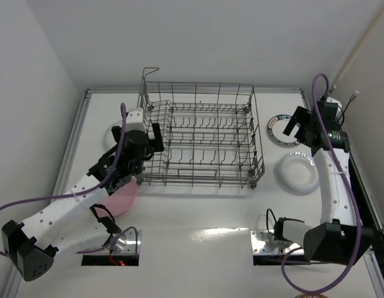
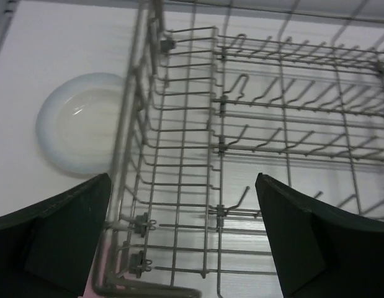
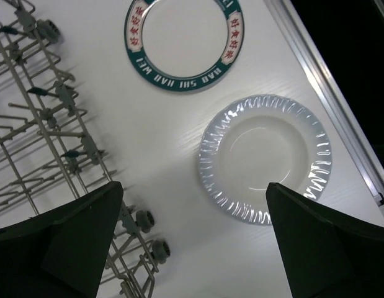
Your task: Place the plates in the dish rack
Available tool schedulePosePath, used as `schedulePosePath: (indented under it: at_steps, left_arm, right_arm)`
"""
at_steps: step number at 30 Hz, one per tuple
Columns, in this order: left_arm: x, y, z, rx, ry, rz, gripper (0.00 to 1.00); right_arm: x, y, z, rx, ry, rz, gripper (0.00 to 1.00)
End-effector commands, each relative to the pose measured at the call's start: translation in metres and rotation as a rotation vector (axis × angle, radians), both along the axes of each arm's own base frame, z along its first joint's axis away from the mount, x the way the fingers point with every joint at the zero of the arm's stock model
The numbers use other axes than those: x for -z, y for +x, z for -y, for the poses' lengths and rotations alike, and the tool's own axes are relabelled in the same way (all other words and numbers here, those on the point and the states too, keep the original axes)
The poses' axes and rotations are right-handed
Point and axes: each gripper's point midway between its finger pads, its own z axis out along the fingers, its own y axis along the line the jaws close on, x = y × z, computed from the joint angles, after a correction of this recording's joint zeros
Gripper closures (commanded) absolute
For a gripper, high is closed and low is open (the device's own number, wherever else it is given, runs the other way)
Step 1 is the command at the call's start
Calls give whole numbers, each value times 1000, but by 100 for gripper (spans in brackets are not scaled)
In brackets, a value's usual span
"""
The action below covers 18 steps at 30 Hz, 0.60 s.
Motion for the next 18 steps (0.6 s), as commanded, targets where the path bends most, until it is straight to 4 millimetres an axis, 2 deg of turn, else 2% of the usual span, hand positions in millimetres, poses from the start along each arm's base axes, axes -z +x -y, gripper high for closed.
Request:
schedulePosePath:
  at_steps: [1, 2, 3, 4, 5, 6, 8, 9, 12, 13, 14, 16, 17, 18]
  left_arm:
    - [-26, -12, 80, 399, -87, 78, 0]
    - [-29, -15, 86, 426, -98, 85, 0]
    - [-29, -17, 89, 441, -85, 87, 0]
    - [-27, -20, 95, 470, -74, 89, 0]
    - [-27, -20, 94, 473, -64, 91, 0]
    - [-22, -24, 99, 506, -51, 84, 0]
    - [-22, -27, 109, 556, -56, 84, 0]
    - [-21, -25, 111, 556, -56, 84, 0]
    - [-24, -23, 105, 529, -45, 98, 0]
    - [-24, -23, 105, 529, -45, 98, 0]
    - [-20, -22, 103, 520, -39, 92, 0]
    - [-20, -24, 104, 520, -37, 92, 0]
    - [-20, -24, 104, 520, -37, 92, 0]
    - [-17, -25, 108, 529, -33, 85, 0]
  right_arm:
    - [-17, 20, 27, 80, -43, 71, 0]
    - [-11, 28, 26, 42, -16, 53, 0]
    - [6, 36, 36, 61, 13, -17, 3]
    - [15, 41, 37, 45, 38, -46, 10]
    - [26, 44, 39, 40, 64, -73, 10]
    - [29, 56, 43, 33, 79, -44, 10]
    - [61, 64, 51, 23, 175, -91, 10]
    - [67, 68, 56, 29, 194, -102, 10]
    - [95, 76, 74, 58, 244, -137, 10]
    - [96, 82, 79, 43, 253, -133, 10]
    - [119, 82, 82, 54, 292, -193, 10]
    - [127, 87, 96, 62, 325, -200, 13]
    - [136, 86, 96, 62, 351, -213, 13]
    - [145, 94, 99, 59, 380, -202, 13]
